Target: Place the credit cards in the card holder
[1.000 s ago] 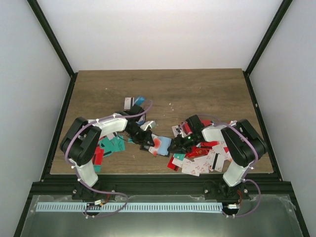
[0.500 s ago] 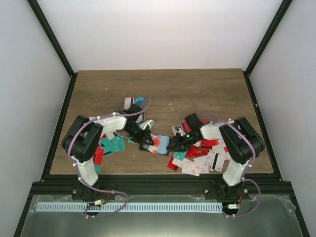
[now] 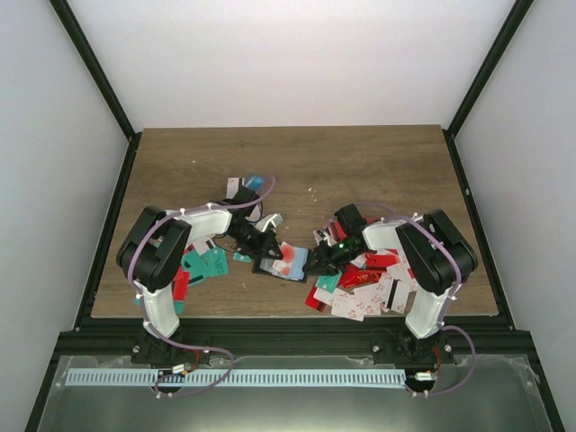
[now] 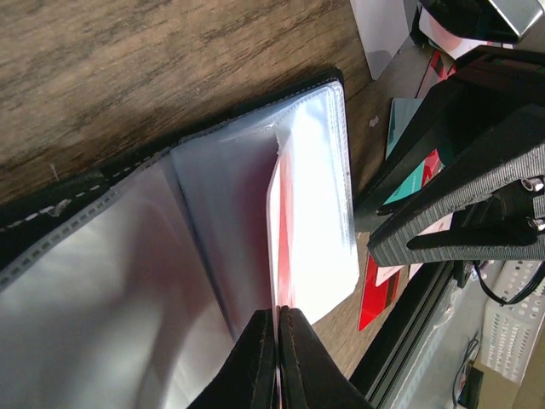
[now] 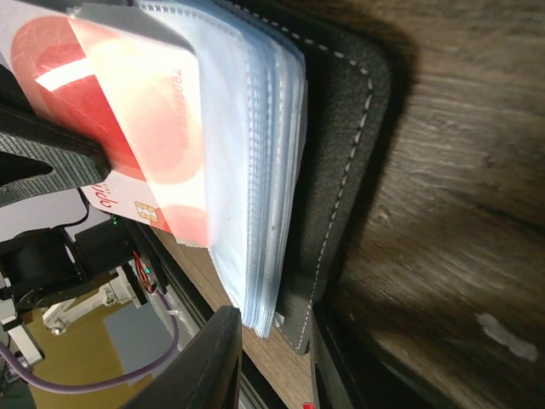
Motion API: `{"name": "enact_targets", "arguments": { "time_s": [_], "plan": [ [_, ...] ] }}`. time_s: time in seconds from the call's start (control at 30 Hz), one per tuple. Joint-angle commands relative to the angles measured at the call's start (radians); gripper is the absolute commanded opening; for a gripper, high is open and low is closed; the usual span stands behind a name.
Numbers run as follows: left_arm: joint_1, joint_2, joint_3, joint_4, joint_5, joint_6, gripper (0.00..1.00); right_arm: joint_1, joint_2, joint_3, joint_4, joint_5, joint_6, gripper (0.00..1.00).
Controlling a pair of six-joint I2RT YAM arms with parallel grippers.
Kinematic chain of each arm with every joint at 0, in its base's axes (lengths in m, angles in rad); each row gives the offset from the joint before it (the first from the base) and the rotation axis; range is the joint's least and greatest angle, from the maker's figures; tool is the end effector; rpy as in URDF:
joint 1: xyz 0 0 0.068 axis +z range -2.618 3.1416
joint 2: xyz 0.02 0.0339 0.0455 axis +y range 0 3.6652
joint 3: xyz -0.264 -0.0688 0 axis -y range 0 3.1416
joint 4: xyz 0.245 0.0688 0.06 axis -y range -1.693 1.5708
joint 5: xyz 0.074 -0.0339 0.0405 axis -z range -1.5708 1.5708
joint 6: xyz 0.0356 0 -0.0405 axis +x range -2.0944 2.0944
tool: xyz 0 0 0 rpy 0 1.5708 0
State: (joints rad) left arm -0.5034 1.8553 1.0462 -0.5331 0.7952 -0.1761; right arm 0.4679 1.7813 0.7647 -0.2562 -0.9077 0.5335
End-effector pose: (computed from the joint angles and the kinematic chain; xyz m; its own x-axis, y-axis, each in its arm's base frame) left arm 0.2759 -0.1810 0.1346 -0.9240 0.3688 -0.1013 0.3226 0.6093 -0.7244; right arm 0.2402 0.1528 0.1032 -0.9808 -0.1449 0.1303 0.0170 0.6024 0.7980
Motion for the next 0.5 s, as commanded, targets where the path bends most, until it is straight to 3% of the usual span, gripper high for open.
{"name": "enact_targets", "arguments": {
  "time_s": [0.0, 0.47],
  "plan": [
    [0.003, 0.030, 0.015, 0.045, -0.003, -0.021, 0.04, 0.006, 0.055, 0.023, -0.015, 0.106, -0.026, 0.26],
    [-0.003, 0.004, -0.102, 0.171, 0.011, -0.165, 0.04, 0.007, 0.099, 0.061, 0.002, 0.069, -0.008, 0.22]
  ]
}}
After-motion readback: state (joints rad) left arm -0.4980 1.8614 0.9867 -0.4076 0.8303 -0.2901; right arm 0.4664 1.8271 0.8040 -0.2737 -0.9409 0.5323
